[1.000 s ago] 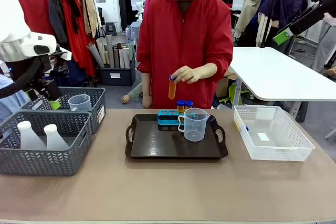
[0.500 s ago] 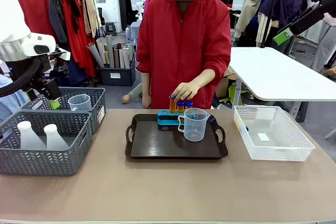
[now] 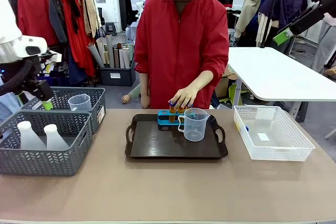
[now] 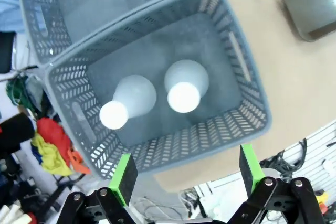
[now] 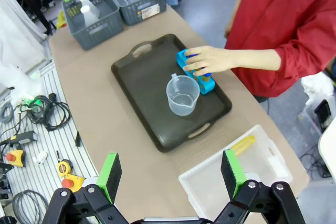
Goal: Prepare the laboratory tools.
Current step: Pick up one Small flask and place it on the Handle tray.
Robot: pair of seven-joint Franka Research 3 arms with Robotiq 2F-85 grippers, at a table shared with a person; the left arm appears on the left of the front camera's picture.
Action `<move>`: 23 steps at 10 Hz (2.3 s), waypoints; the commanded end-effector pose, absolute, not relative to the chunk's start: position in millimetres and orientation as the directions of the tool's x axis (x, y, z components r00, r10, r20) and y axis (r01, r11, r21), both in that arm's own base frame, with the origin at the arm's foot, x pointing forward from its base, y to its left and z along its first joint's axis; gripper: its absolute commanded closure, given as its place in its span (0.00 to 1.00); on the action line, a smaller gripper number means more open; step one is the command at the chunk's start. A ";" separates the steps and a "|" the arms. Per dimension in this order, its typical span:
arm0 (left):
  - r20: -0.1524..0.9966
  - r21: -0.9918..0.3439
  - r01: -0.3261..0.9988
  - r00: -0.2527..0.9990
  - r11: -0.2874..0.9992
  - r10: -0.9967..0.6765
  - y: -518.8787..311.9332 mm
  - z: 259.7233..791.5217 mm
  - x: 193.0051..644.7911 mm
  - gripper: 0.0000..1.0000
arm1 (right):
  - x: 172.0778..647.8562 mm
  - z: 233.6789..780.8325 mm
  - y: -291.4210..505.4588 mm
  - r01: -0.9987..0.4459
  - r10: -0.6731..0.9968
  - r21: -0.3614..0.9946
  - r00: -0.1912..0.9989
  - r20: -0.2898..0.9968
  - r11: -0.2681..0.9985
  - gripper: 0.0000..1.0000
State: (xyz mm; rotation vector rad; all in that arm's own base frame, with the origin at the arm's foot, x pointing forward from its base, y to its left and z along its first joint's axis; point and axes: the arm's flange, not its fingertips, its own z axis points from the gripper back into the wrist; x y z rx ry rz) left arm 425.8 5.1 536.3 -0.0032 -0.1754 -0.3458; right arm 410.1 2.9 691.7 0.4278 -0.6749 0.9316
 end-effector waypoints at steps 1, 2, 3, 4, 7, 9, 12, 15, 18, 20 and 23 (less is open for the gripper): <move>0.186 -0.065 0.273 0.948 0.960 -0.257 46.4 527.3 445.3 0.00 | 409.7 693.0 3.4 -0.844 0.584 0.055 0.415 0.698 0.534 0.00; 0.200 -0.049 0.246 0.952 0.968 -0.231 63.6 518.3 453.4 0.00 | 409.7 693.0 3.4 -0.844 0.584 0.055 0.415 0.698 0.534 0.00; 0.200 -0.056 0.239 0.954 0.969 -0.223 76.4 509.4 458.6 0.00 | 409.7 693.0 3.4 -0.844 0.584 0.055 0.415 0.698 0.534 0.00; 0.187 -0.059 0.233 0.958 0.971 -0.218 82.7 502.4 465.3 0.00 | 409.7 693.0 3.4 -0.844 0.584 0.055 0.415 0.698 0.534 0.00; 0.164 -0.019 0.222 0.963 0.975 -0.216 94.0 486.7 497.9 0.00 | 409.7 693.0 3.4 -0.844 0.584 0.055 0.415 0.698 0.534 0.00; 0.142 0.001 0.209 0.968 0.978 -0.207 97.5 473.7 514.0 0.00 | 409.7 693.0 3.4 -0.844 0.584 0.055 0.415 0.698 0.534 0.00; 0.125 -0.032 0.153 0.981 0.988 -0.148 105.0 457.9 518.4 0.00 | 409.7 693.0 3.4 -0.844 0.584 0.055 0.415 0.698 0.534 0.00; 0.110 -0.036 0.120 0.987 0.992 -0.116 107.5 445.6 515.6 0.00 | 409.7 693.0 3.4 -0.844 0.584 0.055 0.415 0.698 0.534 0.00; 0.090 -0.029 0.086 0.992 0.996 -0.083 105.4 439.1 509.2 0.00 | 409.7 693.0 3.4 -0.844 0.584 0.055 0.415 0.698 0.534 0.00; 0.077 -0.032 0.063 0.995 0.998 -0.061 102.0 430.4 505.8 0.00 | 409.7 693.0 3.4 -0.844 0.584 0.055 0.415 0.698 0.534 0.00; 0.064 -0.043 0.053 0.997 0.998 -0.050 103.7 422.6 501.6 0.00 | 409.7 693.0 3.4 -0.844 0.584 0.055 0.415 0.698 0.534 0.00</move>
